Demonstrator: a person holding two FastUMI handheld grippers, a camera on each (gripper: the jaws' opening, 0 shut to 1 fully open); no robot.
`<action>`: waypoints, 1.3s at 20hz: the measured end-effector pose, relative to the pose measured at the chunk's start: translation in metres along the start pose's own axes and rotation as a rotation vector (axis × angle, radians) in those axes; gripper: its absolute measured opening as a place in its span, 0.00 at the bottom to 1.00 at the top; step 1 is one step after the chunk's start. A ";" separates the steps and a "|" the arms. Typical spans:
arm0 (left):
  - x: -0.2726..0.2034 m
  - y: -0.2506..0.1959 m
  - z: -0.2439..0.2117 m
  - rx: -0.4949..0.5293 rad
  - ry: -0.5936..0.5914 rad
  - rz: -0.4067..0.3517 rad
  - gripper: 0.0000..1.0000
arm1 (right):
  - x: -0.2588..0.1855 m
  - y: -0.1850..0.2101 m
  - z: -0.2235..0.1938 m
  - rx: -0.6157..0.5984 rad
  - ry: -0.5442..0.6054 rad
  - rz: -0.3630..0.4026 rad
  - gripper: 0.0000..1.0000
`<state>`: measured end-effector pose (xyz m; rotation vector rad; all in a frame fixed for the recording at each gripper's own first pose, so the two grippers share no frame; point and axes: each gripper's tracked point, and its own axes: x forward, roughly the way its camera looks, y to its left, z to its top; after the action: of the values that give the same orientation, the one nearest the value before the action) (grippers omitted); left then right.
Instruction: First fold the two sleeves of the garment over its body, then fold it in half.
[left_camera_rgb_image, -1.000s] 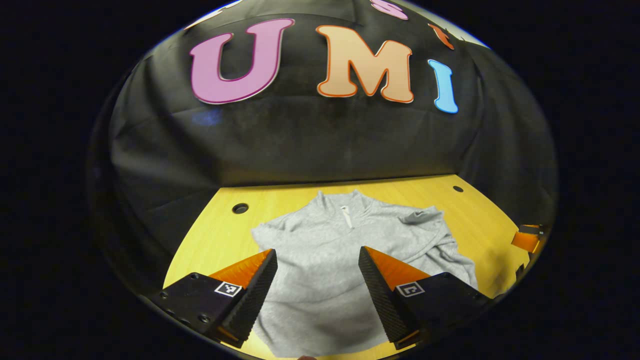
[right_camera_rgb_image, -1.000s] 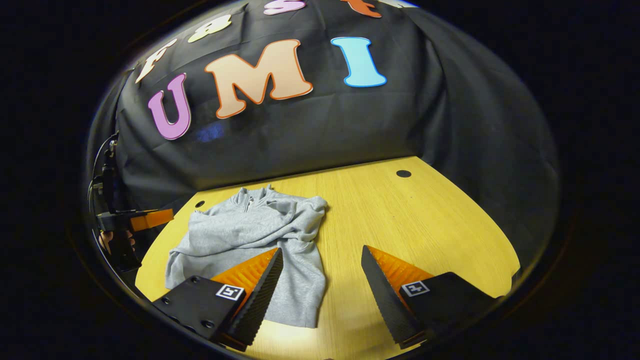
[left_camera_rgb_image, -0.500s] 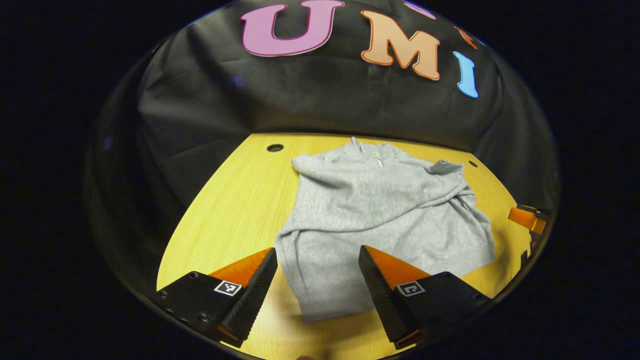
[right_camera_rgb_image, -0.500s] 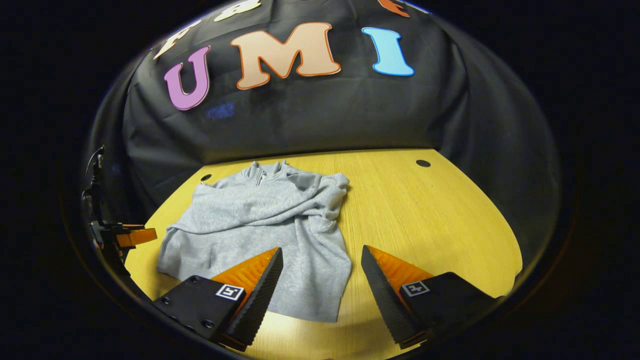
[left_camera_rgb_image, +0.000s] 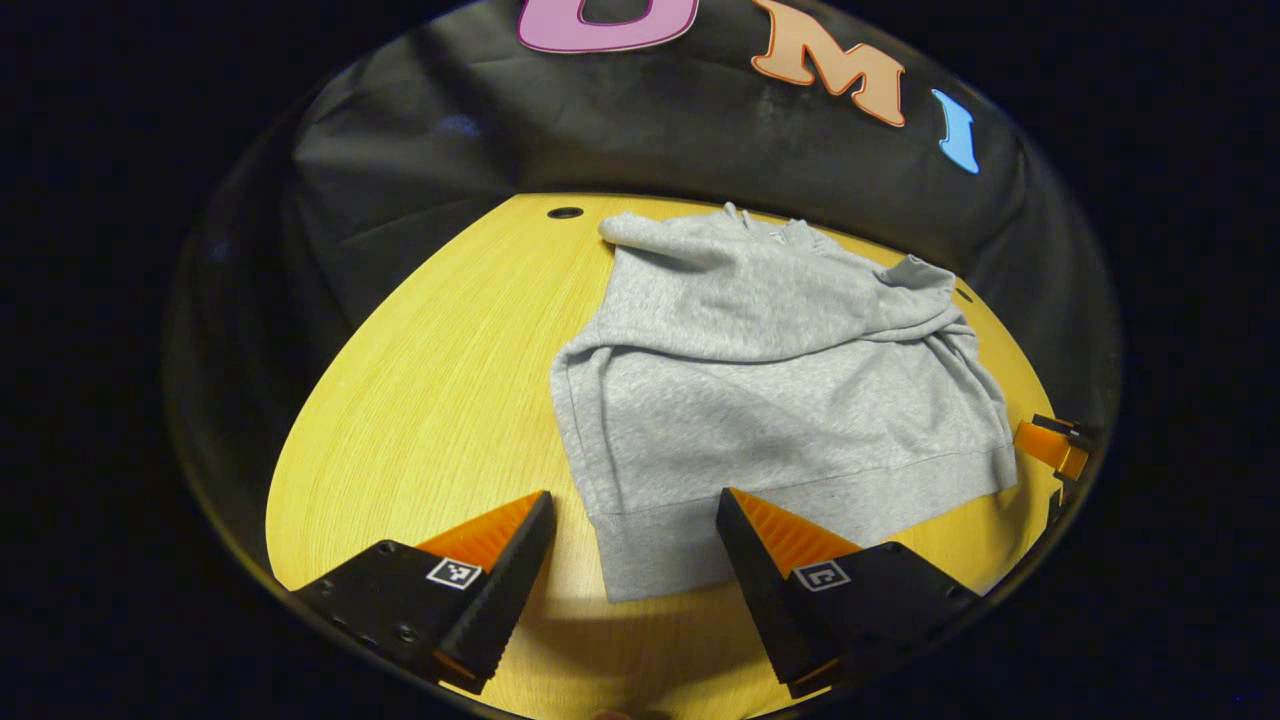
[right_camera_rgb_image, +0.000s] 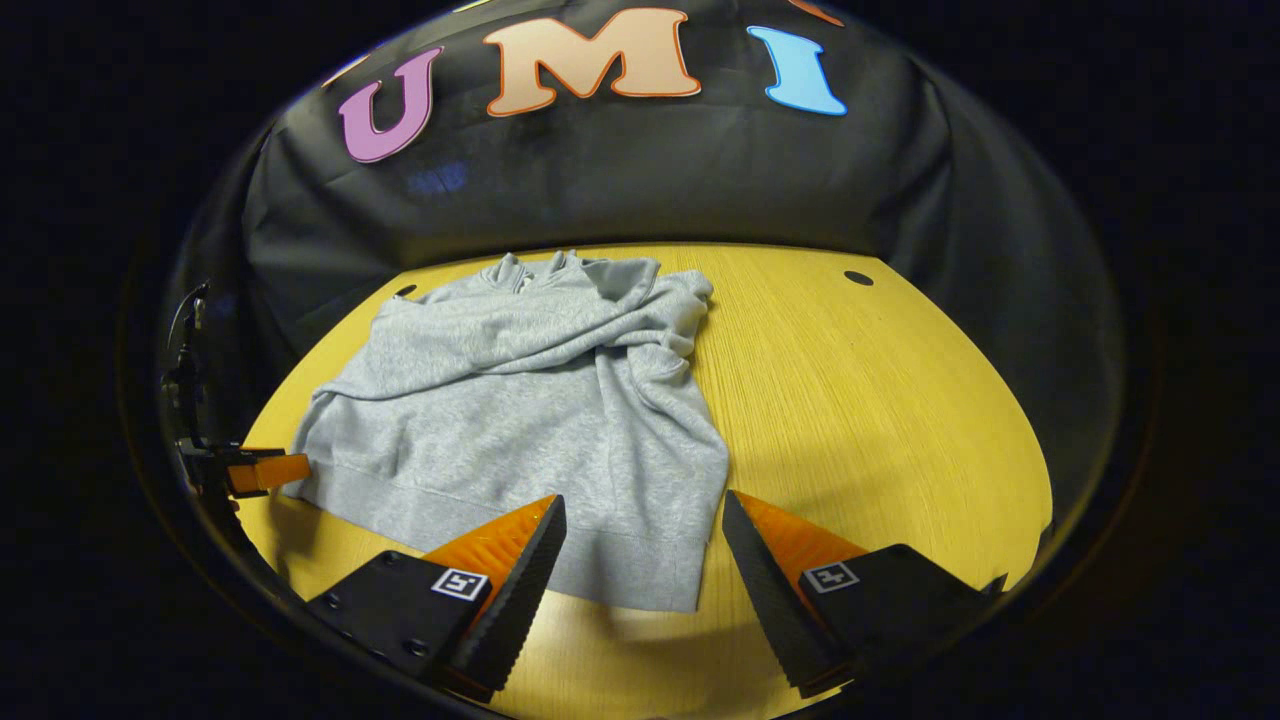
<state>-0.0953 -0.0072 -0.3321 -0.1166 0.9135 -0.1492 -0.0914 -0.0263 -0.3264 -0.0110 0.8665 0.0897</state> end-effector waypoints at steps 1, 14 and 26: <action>0.001 0.001 0.000 0.013 -0.001 0.006 0.96 | 0.002 -0.001 -0.005 -0.004 0.013 -0.008 0.98; 0.010 -0.015 0.007 0.041 -0.037 -0.014 0.65 | 0.019 0.018 -0.035 -0.020 0.148 0.077 0.55; 0.004 -0.028 0.004 -0.030 -0.012 -0.099 0.00 | 0.013 0.025 -0.035 0.079 0.240 0.127 0.04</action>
<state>-0.0918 -0.0351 -0.3286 -0.1910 0.8984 -0.2266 -0.1118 -0.0020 -0.3580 0.1092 1.1096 0.1761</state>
